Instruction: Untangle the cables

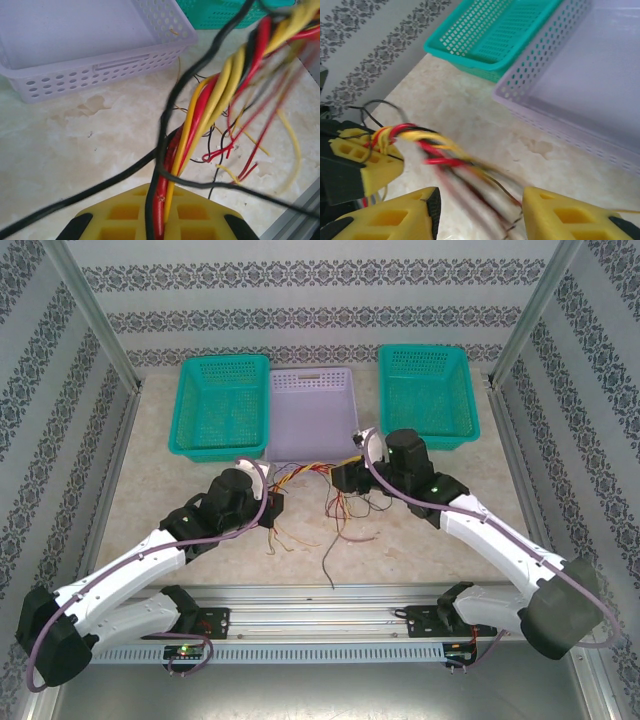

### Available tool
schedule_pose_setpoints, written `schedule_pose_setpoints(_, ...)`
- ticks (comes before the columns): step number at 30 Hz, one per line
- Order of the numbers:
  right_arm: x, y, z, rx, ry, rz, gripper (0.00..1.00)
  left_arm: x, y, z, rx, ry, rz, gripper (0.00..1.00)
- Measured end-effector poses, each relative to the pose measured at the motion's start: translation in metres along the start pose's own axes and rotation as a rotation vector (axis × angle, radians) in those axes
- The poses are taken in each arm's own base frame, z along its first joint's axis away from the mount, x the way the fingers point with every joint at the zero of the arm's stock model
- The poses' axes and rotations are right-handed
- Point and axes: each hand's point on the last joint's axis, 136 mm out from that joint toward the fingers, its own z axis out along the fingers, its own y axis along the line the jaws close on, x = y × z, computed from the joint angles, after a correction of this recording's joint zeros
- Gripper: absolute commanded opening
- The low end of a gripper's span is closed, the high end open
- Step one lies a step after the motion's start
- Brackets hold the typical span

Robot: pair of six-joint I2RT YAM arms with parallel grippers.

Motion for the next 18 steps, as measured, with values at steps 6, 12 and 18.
schedule_pose_setpoints(6, 0.035, -0.001, -0.001, -0.023, 0.037, 0.035, 0.44, 0.000, 0.000, 0.000, -0.001, -0.001, 0.000, 0.00)
schedule_pose_setpoints(12, 0.036, 0.002, 0.000, -0.013, 0.022, 0.017, 0.44, -0.001, -0.001, 0.000, 0.006, -0.003, -0.011, 0.00)
schedule_pose_setpoints(18, 0.040, -0.011, 0.020, 0.094, 0.051, -0.026, 0.28, 0.000, -0.003, 0.001, 0.019, 0.002, -0.018, 0.00)
